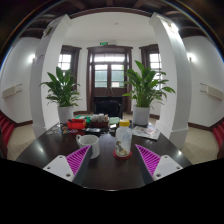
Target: Pour water
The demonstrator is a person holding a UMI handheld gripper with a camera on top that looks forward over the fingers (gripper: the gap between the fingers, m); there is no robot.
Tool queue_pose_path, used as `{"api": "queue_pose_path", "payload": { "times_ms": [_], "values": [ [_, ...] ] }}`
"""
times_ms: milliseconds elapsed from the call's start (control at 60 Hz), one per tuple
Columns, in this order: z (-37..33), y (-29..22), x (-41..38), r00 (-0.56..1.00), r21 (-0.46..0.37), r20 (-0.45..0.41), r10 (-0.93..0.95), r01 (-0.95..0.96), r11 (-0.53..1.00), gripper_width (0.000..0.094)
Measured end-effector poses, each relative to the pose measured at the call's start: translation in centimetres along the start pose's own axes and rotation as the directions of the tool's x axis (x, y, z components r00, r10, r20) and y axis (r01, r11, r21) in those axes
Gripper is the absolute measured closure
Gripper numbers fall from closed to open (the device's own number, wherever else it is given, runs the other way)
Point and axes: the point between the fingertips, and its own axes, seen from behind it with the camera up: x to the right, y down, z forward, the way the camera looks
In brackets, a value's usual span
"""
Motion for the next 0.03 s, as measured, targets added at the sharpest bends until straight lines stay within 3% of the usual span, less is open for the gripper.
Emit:
{"api": "queue_pose_path", "payload": {
  "times_ms": [33],
  "values": [
    [0.05, 0.01, 0.01, 1.0, 0.0, -0.005, -0.004, 0.004, 1.0, 0.0075]
  ]
}}
